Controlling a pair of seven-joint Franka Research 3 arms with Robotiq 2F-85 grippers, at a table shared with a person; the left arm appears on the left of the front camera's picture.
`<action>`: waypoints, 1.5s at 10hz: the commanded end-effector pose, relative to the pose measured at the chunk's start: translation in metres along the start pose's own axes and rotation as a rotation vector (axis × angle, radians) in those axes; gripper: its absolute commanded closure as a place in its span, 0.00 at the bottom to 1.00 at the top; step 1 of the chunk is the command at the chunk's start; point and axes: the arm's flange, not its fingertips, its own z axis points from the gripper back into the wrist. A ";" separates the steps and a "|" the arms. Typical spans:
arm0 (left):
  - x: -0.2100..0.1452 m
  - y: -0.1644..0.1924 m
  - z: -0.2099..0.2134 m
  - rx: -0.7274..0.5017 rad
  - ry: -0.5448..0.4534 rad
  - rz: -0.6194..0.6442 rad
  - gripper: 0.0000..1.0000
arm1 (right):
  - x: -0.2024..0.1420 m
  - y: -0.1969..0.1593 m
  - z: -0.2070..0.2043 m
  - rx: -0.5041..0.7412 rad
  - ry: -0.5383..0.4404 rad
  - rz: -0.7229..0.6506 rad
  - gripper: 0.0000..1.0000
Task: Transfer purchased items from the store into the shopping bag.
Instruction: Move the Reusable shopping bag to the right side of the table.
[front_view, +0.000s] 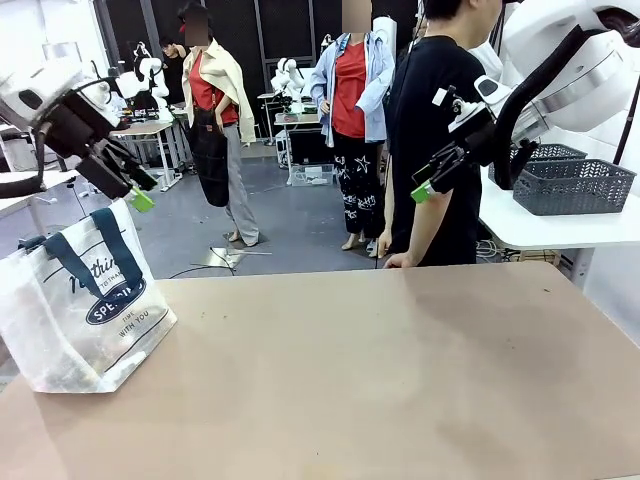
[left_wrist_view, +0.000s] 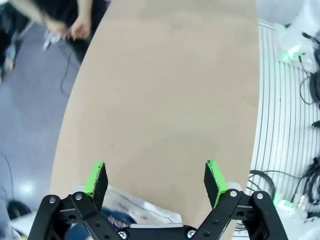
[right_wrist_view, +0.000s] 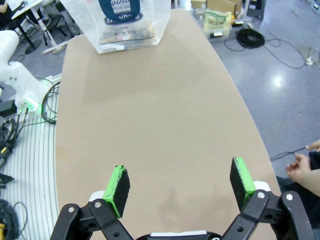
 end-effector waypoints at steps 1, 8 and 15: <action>-0.002 0.007 -0.003 -0.048 -0.087 -0.157 0.00 | -0.001 0.001 -0.001 0.006 0.001 -0.003 0.00; 0.001 0.000 -0.015 -0.079 -0.069 -0.208 0.00 | -0.001 0.001 -0.001 0.006 0.001 -0.003 0.00; 0.001 0.000 -0.015 -0.079 -0.069 -0.208 0.00 | -0.001 0.001 -0.001 0.006 0.001 -0.003 0.00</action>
